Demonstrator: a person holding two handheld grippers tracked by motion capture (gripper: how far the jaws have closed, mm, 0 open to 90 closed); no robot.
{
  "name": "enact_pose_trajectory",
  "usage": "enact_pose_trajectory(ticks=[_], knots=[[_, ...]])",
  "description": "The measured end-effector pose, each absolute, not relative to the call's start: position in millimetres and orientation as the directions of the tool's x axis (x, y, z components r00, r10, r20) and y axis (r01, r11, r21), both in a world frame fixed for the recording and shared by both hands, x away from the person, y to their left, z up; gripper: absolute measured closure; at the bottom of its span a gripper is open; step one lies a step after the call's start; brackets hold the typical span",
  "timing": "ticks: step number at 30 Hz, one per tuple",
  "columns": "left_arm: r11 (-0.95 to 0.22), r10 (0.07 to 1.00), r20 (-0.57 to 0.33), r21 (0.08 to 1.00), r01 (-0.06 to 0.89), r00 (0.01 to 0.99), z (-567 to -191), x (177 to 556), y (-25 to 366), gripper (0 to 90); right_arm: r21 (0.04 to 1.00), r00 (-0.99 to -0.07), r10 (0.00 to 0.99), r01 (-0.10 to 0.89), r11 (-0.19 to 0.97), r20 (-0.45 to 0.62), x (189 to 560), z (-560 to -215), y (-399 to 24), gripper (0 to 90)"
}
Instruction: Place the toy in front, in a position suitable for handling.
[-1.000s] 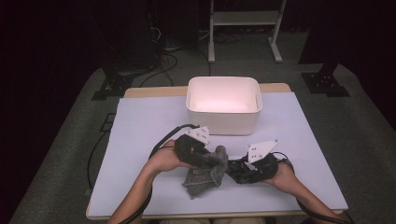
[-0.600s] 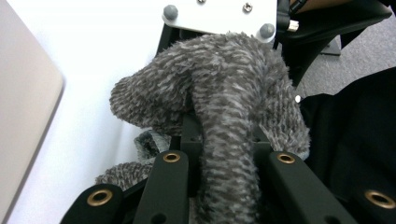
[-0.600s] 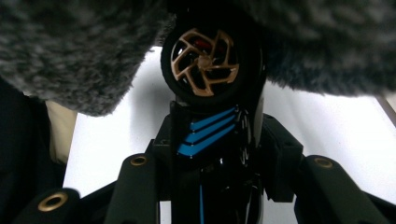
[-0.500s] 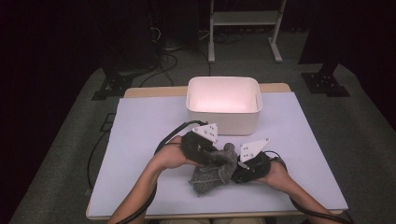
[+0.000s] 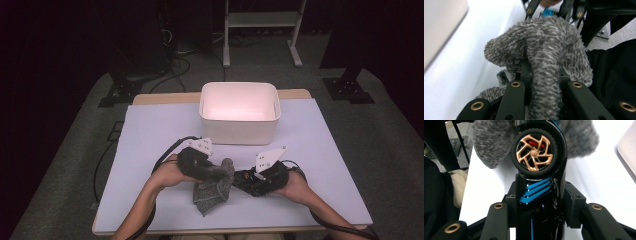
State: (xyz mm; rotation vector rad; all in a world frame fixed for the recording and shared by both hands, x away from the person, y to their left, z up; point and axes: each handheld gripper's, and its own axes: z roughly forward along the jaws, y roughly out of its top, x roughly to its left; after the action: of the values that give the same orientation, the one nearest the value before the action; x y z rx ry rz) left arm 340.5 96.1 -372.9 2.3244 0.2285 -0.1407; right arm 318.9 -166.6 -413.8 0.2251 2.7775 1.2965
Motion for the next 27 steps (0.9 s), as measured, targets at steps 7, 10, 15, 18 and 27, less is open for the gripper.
enact_pose_trajectory(ticks=[7, 10, 15, 18, 27], knots=[[-0.667, 0.155, -0.153, 0.713, 0.218, 0.976, -365, 341, 114, 76.0, 0.748, -0.985, 0.170, 0.104, 0.656, -0.012, 326, -411, -162, 55.6], [-0.655, 0.182, -0.141, 0.721, 0.227, 0.973, -357, 341, 126, 76.0, 0.731, -0.982, 0.190, 0.119, 0.672, -0.015, 335, -408, -159, 55.6], [-0.649, 0.227, -0.115, 0.723, 0.238, 0.967, -347, 341, 147, 75.9, 0.679, -0.978, 0.208, 0.151, 0.718, -0.003, 351, -408, -140, 55.6], [-0.644, 0.247, -0.115, 0.723, 0.252, 0.962, -345, 342, 158, 75.9, 0.649, -0.978, 0.210, 0.157, 0.744, -0.004, 357, -411, -124, 55.5], [-0.652, 0.243, -0.144, 0.708, 0.271, 0.959, -360, 341, 156, 75.7, 0.561, -0.981, 0.192, 0.170, 0.810, 0.021, 360, -423, -94, 52.3]])
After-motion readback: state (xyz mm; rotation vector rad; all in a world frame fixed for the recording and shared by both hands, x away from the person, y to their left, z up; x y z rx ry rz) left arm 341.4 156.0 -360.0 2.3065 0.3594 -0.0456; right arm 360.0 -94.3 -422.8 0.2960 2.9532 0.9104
